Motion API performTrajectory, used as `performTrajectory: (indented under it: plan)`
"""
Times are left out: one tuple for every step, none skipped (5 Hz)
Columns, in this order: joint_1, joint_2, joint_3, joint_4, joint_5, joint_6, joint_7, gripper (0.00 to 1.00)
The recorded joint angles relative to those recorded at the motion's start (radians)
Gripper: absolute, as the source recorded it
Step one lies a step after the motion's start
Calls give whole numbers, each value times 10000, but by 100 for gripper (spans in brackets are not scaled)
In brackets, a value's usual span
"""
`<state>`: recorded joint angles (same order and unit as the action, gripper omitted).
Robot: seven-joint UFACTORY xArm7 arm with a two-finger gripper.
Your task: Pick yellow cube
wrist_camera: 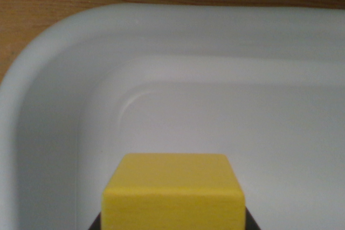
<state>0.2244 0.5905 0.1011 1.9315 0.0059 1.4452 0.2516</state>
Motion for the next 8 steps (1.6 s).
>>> performTrajectory:
  plan:
    - [0, 0, 0, 0, 0, 0, 0, 100]
    - [4, -101, 6, 331, 6, 432, 14, 100]
    - [4, -101, 6, 331, 6, 432, 14, 100]
    - [7, -194, 12, 636, 11, 829, 27, 100]
    - [7, -194, 12, 636, 11, 829, 27, 100]
    - [10, -279, 18, 914, 17, 1191, 39, 100]
    - [10, -279, 18, 914, 17, 1191, 39, 100]
    - [12, -353, 23, 1157, 21, 1508, 50, 100]
